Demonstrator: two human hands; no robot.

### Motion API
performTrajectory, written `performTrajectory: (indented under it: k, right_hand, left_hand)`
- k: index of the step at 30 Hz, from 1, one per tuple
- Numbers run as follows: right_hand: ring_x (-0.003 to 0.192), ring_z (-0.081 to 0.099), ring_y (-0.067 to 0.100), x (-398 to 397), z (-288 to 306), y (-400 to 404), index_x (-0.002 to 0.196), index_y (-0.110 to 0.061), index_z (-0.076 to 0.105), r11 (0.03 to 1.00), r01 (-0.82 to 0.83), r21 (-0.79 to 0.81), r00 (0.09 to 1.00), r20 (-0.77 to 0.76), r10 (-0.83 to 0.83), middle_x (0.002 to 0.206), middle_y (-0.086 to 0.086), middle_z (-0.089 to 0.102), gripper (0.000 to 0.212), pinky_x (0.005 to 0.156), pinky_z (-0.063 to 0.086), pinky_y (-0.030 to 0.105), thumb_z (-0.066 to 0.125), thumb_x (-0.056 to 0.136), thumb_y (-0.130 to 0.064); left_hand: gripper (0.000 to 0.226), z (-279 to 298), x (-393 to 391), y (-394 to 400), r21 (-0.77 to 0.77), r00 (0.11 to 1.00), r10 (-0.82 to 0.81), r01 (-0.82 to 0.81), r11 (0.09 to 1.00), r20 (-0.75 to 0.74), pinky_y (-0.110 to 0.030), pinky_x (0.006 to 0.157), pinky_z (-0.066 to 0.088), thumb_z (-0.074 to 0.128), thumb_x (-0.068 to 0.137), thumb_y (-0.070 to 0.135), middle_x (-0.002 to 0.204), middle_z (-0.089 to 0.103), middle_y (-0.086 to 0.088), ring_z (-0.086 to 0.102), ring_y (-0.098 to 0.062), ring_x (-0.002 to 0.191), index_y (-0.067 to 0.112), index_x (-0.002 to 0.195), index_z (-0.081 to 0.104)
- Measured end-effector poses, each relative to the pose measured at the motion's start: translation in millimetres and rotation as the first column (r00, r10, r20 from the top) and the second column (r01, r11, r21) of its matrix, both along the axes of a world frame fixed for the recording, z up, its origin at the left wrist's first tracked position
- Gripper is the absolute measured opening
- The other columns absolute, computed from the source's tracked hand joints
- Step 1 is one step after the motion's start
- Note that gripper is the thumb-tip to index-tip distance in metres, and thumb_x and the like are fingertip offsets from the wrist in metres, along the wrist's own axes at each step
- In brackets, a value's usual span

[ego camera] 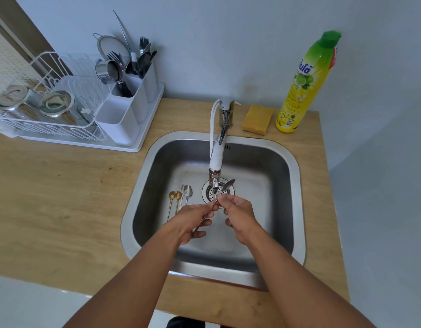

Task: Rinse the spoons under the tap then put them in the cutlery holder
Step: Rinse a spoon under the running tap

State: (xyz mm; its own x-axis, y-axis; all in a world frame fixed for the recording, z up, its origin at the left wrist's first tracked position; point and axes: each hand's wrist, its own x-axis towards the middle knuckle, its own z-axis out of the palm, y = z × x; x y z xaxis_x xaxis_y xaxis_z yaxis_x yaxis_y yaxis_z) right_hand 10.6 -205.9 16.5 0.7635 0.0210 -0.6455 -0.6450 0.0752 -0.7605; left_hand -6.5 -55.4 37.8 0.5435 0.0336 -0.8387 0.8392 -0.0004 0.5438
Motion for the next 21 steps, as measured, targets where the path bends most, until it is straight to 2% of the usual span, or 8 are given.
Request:
performTrajectory:
  k: [3,5,8,11,13,15,17,21]
  right_hand:
    - [0.060,0.053,0.004,-1,-1,1,0.093,-0.020,0.080,0.999,0.034,-0.032,0.999,0.020,-0.034,0.078,-0.011,0.075,0.013,0.055,0.041,0.022,0.073,0.095,-0.030]
    - [0.057,0.058,-0.001,-2,-3,2,0.095,-0.018,0.080,0.998,0.058,-0.039,0.997,0.060,-0.056,0.085,-0.006,0.078,0.012,0.057,0.042,0.018,0.074,0.095,-0.028]
    - [0.060,0.061,-0.001,-1,-3,0,0.096,-0.017,0.081,0.995,0.069,-0.078,0.994,0.086,-0.063,0.088,-0.003,0.080,0.011,0.055,0.042,0.015,0.075,0.094,-0.026]
    - [0.060,0.057,0.002,6,-1,-4,0.090,-0.018,0.080,0.991,0.112,-0.073,0.993,0.054,-0.108,0.089,-0.004,0.079,0.010,0.058,0.042,0.019,0.076,0.093,-0.026]
    - [0.069,0.055,0.008,11,1,-7,0.082,-0.021,0.079,0.985,0.154,-0.071,0.988,0.010,-0.154,0.083,-0.008,0.076,0.011,0.059,0.043,0.025,0.077,0.091,-0.025]
    - [0.072,0.051,0.012,12,1,-10,0.084,-0.021,0.078,0.987,0.151,-0.044,0.987,-0.038,-0.153,0.081,-0.010,0.073,0.009,0.054,0.040,0.026,0.078,0.091,-0.026]
    - [0.071,0.047,0.011,9,0,-9,0.094,-0.018,0.080,0.993,0.111,0.038,0.990,-0.096,-0.107,0.091,-0.004,0.077,0.009,0.049,0.036,0.024,0.080,0.091,-0.027]
    - [0.061,0.041,0.008,3,-1,-5,0.105,-0.011,0.081,0.987,0.003,0.161,0.987,-0.161,0.023,0.097,-0.002,0.080,0.020,0.046,0.029,0.022,0.080,0.091,-0.025]
  left_hand:
    - [0.023,1,0,-8,0.055,0.998,0.065,-0.066,0.996,0.021,-0.035,0.074,0.056,0.075,0.092,0.046,0.095,0.079,0.005,0.071,-0.016,0.096,0.025,0.096,0.084]
    - [0.023,2,0,-13,0.078,0.995,0.082,-0.086,0.993,0.053,-0.034,0.068,0.052,0.077,0.091,0.044,0.094,0.079,0.003,0.070,-0.016,0.090,0.022,0.096,0.083]
    - [0.021,4,-3,-17,0.130,0.992,0.044,-0.059,0.990,0.116,-0.027,0.061,0.047,0.076,0.093,0.041,0.093,0.080,0.004,0.068,-0.015,0.085,0.022,0.097,0.082]
    - [0.018,5,-11,-18,0.144,0.992,-0.038,0.021,0.989,0.120,-0.028,0.070,0.050,0.073,0.095,0.039,0.095,0.081,0.004,0.068,-0.014,0.087,0.024,0.100,0.082]
    - [0.019,5,-19,-15,0.140,0.991,-0.093,0.079,0.987,0.092,-0.033,0.082,0.052,0.068,0.098,0.039,0.093,0.081,0.007,0.071,-0.016,0.095,0.026,0.102,0.082]
    - [0.023,4,-25,-9,0.077,0.994,-0.100,0.096,0.992,0.052,-0.037,0.089,0.053,0.061,0.103,0.038,0.089,0.080,0.008,0.073,-0.017,0.103,0.026,0.106,0.080]
    - [0.026,4,-29,-3,-0.033,0.997,-0.076,0.076,0.997,0.001,-0.040,0.092,0.054,0.056,0.106,0.036,0.086,0.077,0.005,0.074,-0.018,0.101,0.022,0.112,0.077]
    - [0.028,2,-29,4,-0.264,0.999,-0.011,0.000,0.965,-0.038,-0.042,0.089,0.057,0.051,0.109,0.033,0.084,0.071,0.000,0.073,-0.020,0.094,0.015,0.114,0.073]
